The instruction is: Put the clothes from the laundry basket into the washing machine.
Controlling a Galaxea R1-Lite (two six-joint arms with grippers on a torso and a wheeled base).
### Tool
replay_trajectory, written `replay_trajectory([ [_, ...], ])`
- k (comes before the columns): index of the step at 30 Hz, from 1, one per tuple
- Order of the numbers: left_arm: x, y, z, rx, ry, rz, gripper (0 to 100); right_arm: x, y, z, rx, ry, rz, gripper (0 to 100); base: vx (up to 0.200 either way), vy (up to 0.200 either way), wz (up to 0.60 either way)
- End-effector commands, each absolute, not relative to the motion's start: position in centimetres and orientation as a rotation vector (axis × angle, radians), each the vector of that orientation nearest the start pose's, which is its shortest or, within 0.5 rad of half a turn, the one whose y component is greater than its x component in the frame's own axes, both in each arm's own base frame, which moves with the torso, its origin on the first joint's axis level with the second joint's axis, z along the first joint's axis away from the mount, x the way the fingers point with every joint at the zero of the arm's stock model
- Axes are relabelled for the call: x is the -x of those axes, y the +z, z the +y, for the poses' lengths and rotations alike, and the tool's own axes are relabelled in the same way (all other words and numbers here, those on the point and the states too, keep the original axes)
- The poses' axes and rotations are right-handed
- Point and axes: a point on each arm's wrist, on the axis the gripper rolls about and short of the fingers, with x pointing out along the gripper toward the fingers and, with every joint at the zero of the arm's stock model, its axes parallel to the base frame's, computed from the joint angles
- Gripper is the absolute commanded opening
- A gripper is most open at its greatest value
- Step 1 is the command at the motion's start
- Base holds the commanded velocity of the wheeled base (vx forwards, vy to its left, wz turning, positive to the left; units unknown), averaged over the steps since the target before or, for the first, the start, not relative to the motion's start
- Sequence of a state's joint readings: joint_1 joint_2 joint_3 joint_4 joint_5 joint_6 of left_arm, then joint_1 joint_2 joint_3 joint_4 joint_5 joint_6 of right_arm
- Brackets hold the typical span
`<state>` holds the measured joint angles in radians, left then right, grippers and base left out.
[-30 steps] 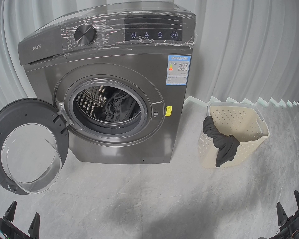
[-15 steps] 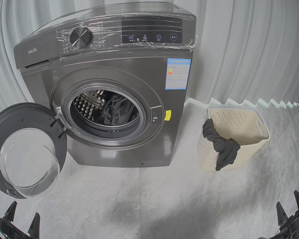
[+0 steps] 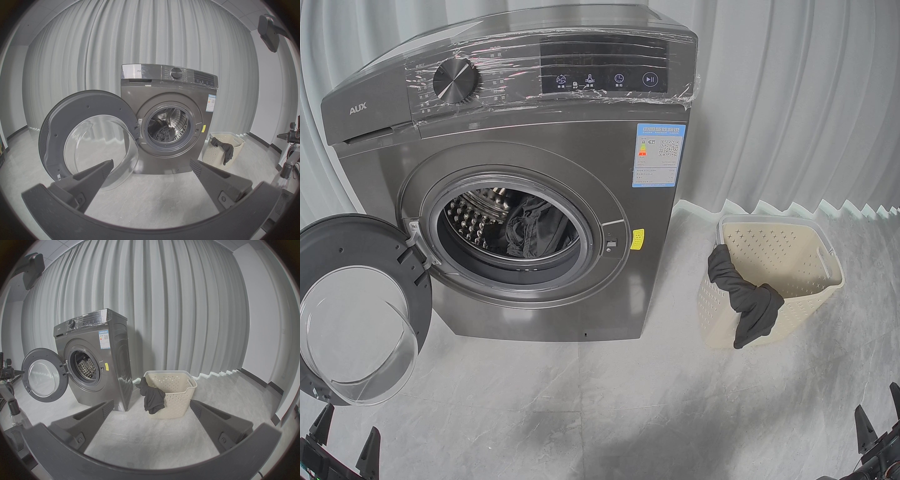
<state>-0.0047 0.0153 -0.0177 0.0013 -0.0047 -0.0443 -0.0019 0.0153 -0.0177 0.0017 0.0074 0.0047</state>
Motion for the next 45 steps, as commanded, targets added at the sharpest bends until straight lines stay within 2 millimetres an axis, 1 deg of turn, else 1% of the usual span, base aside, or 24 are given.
replay_trajectory([
  [1, 2.27, 7.58, 0.00, 0.044, -0.009, 0.003, 100, 2.29, 7.57, 0.02, -0.005, 0.006, 0.000, 100, 0.000, 0.000, 0.00],
  [6, 2.28, 7.62, 0.00, 0.044, -0.009, 0.002, 100, 2.29, 7.57, 0.02, -0.005, 0.006, 0.000, 100, 0.000, 0.000, 0.00],
  [20, 2.27, 7.58, 0.00, 0.046, -0.009, 0.003, 100, 2.29, 7.57, 0.02, -0.005, 0.006, 0.000, 100, 0.200, 0.000, 0.00],
  [30, 2.28, 7.62, 0.01, 0.046, -0.006, 0.002, 100, 2.29, 7.57, 0.02, -0.005, 0.005, 0.000, 100, 0.000, 0.000, 0.00],
  [45, 2.28, 7.62, 0.01, 0.048, -0.006, 0.002, 100, 2.29, 7.57, 0.02, -0.005, 0.006, 0.000, 100, 0.000, -0.200, 0.00],
])
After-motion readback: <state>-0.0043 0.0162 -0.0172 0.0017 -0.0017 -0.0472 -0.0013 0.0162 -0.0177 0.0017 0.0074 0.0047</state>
